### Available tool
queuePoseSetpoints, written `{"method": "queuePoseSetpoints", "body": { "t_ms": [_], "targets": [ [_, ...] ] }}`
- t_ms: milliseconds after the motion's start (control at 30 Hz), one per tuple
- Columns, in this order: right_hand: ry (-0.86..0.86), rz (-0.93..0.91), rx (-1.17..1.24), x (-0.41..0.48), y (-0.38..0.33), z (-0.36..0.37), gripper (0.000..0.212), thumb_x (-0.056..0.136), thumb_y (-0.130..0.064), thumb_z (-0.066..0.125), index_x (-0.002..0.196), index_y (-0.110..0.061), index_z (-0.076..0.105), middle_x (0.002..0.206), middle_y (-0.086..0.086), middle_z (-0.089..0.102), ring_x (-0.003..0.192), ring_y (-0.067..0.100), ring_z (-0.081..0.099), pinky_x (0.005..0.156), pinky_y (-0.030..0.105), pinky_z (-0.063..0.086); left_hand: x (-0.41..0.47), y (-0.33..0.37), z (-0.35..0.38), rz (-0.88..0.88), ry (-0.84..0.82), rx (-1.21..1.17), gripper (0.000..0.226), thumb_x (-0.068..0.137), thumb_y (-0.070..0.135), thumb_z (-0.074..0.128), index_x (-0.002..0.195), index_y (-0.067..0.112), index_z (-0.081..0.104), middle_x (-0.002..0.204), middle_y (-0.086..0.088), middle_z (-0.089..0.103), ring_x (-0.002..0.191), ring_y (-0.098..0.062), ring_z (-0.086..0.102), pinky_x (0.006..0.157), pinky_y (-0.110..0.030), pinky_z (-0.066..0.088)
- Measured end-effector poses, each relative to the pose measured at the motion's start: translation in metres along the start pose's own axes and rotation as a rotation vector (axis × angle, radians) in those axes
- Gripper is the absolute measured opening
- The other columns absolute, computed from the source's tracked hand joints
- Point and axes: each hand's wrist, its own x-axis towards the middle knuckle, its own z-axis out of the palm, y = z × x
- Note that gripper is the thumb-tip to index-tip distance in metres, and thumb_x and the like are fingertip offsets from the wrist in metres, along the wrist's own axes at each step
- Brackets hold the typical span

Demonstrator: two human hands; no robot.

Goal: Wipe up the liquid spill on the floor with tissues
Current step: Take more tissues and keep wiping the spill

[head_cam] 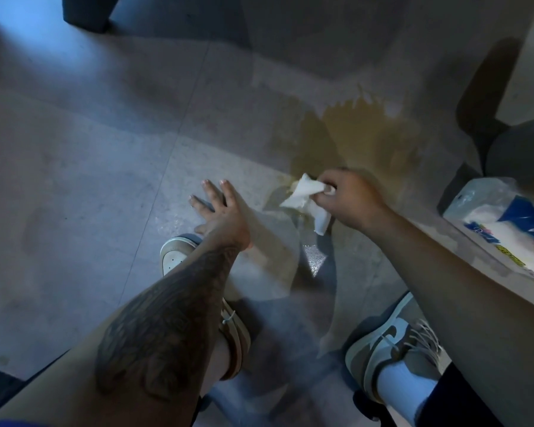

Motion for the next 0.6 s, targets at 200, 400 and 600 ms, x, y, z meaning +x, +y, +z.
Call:
{"method": "queuePoseSetpoints", "body": {
  "t_ms": [200,400,600],
  "targets": [
    [0.009,0.279,0.425,0.025,-0.002,-0.015,0.039,0.066,-0.044,0.078,0.090,-0.026,0.054,0.090,-0.001,0.068,0.086,0.023,0.069,0.076,0.042,0.058,-0.001,0.000,-0.001,0.005,-0.007,-0.004,0.146,0.071,0.022,0.090,0.151,0.023,-0.031,0.155,-0.013,-0.043,0.146,-0.052,-0.022,0.101,-0.070,0.041],
    [0.401,-0.055,-0.146,0.020,0.008,0.003,0.022,0.082,-0.032,0.068,0.093,-0.018,0.055,0.105,0.003,0.054,0.099,0.028,0.054,0.080,0.034,0.044,-0.001,0.000,-0.002,-0.006,-0.014,0.001,0.146,0.070,0.022,0.090,0.151,0.023,-0.031,0.155,-0.013,-0.043,0.146,-0.052,-0.022,0.099,-0.069,0.041],
    [0.216,-0.249,-0.485,0.004,0.017,0.015,0.030,0.083,-0.027,0.063,0.111,-0.016,0.067,0.121,0.004,0.056,0.108,0.031,0.049,0.089,0.040,0.043,-0.002,-0.001,-0.002,0.003,-0.019,0.000,0.146,0.071,0.024,0.090,0.151,0.022,-0.032,0.155,-0.012,-0.044,0.146,-0.052,-0.022,0.098,-0.070,0.040]
  ]
}}
